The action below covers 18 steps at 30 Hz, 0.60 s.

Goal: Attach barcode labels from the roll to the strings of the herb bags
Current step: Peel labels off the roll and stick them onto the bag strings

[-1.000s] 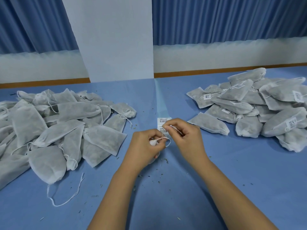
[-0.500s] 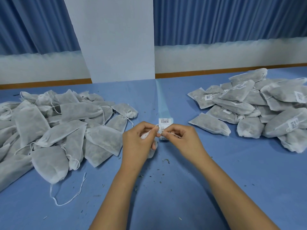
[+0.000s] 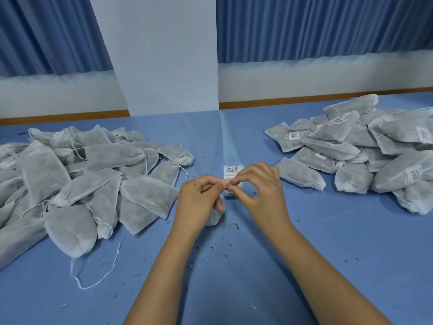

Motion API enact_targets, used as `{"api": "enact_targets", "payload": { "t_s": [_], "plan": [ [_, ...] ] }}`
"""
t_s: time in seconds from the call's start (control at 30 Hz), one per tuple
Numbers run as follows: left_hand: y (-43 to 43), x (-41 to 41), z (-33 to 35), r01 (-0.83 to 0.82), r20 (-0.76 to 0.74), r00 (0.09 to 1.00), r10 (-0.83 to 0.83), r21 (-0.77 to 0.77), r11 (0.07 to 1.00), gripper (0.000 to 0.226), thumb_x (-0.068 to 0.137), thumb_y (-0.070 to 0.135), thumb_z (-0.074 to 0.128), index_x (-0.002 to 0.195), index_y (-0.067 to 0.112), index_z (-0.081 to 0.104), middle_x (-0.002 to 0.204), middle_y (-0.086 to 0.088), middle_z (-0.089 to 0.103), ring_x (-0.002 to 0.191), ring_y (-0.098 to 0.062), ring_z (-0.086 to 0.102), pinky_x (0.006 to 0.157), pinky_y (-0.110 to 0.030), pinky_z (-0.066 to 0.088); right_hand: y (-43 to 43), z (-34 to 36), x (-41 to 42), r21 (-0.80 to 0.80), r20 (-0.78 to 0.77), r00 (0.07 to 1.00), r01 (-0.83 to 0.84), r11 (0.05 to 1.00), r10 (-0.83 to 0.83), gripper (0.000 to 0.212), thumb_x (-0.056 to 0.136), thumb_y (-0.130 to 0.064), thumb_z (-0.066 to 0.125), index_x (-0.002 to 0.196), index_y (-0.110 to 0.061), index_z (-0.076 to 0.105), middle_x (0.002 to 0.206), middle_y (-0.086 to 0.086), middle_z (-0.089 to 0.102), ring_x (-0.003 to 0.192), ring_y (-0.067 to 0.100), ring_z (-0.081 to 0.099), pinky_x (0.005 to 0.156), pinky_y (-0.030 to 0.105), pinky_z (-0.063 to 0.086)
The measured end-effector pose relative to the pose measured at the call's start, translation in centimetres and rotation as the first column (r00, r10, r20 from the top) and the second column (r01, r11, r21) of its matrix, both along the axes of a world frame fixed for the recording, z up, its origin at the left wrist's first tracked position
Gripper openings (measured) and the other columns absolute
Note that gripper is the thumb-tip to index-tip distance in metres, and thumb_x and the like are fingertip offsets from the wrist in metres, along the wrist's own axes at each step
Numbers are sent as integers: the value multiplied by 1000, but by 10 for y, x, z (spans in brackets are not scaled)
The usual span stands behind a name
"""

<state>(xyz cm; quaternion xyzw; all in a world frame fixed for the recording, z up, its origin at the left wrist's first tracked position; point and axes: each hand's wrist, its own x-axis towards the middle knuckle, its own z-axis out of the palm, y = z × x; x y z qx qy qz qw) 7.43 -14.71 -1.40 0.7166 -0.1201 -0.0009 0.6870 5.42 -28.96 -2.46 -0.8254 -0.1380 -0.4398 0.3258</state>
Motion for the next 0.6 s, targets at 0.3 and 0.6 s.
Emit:
{"api": "enact_targets", "payload": {
  "t_s": [0.3,0.6],
  "plan": [
    [4,0,6,37,46,998,-40,71,997,12,82,18,75,75,27,79,77,5,75,53,0,54,53,-8,40,-6,6,-4,173,-170,984,-33,984,62,11,83,-8,69,73,-12,66,76,-12,61,81,3,51,86,22,32],
    [14,4,5,-96,77,993,87,127,987,9,80,18,77,72,22,77,64,9,67,57,-2,52,57,-7,40,-19,12,-1,745,-303,896,11,667,323,20,90,-6,60,75,-17,64,71,-13,61,72,5,51,67,9,40]
  ]
}}
